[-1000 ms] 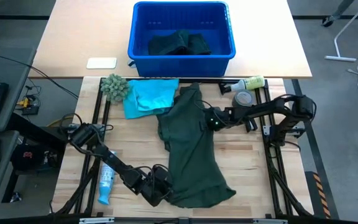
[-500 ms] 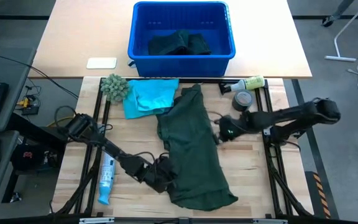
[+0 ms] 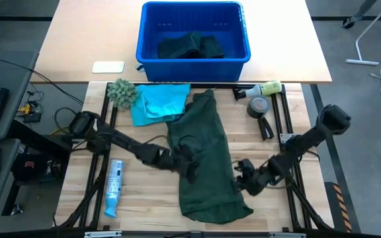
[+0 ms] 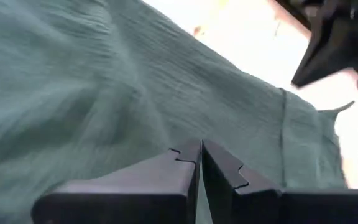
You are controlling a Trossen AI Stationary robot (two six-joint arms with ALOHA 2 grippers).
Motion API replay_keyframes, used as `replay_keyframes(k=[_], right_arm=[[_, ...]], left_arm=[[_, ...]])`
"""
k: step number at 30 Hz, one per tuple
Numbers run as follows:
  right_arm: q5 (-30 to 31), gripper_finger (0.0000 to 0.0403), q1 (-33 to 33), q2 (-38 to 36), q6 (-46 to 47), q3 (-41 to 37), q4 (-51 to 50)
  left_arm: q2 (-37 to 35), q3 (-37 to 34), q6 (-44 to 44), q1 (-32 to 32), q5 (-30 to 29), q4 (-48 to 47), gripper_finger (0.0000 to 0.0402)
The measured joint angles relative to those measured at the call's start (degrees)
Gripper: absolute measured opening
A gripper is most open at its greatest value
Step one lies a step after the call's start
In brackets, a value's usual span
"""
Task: Fold laundry
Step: Fold the green polo shirt from the blue laundry bin
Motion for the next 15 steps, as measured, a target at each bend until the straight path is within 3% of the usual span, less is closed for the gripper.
replay_keyframes(k=[7,15], right_arm=[[1.6,0.0,0.6,4.5,2.0,0.0,4.2],[2.6,0.0,-0.6,3.6,1.5,0.1,5.2]], left_arm=[[5.8,0.0,0.1,1.6,2.1,17.9,0.0],[13.2,3.9,-1.4,1.2,4.7,19.8,0.0]])
